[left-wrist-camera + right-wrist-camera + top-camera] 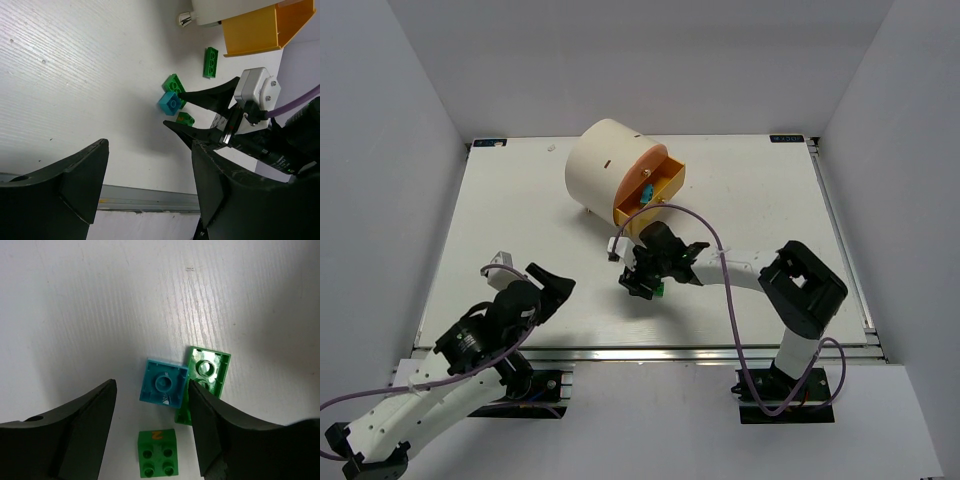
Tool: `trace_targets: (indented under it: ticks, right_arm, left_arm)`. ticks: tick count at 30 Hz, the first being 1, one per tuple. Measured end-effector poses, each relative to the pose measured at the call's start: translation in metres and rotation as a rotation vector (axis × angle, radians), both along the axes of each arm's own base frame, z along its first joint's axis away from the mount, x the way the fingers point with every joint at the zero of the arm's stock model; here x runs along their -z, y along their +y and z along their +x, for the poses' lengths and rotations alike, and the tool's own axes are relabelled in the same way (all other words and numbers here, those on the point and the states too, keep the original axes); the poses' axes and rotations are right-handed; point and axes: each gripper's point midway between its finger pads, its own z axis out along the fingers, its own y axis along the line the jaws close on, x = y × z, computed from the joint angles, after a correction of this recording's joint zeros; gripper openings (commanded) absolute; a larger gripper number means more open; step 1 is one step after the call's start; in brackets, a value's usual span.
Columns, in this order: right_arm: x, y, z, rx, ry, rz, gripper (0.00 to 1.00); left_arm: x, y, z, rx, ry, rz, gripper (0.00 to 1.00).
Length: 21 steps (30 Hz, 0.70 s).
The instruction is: Sort the legos into containers by color
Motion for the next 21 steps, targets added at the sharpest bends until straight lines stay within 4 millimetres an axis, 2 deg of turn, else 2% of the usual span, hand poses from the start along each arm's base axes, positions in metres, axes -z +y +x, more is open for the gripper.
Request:
trace_targets:
  ticks: [4,11,16,21]
  right_arm:
    - [0.007,0.001,0.000,0.016,0.002,-0.016,0.51]
    - [0.004,0.002,0.001,0.019,-0.018,-0.007,0.27]
    - [-0.014,-0.001,-0.002,0.009,-0.050,0.028,0.24]
    - [-0.051,-0.003,-0.010,-0.025,-0.104,0.114,0.24]
  left_arm:
    - [-0.001,0.005,-0.003,-0.009,-0.002,-0.007,0.77]
    - [-0.001,0.009,-0.006,-0.021,0.000,-0.013,0.77]
    - [0.000,0.010,-0.007,-0.023,0.004,-0.007,0.77]
    - [0.000,0.010,-0.007,-0.023,0.004,-0.008,0.77]
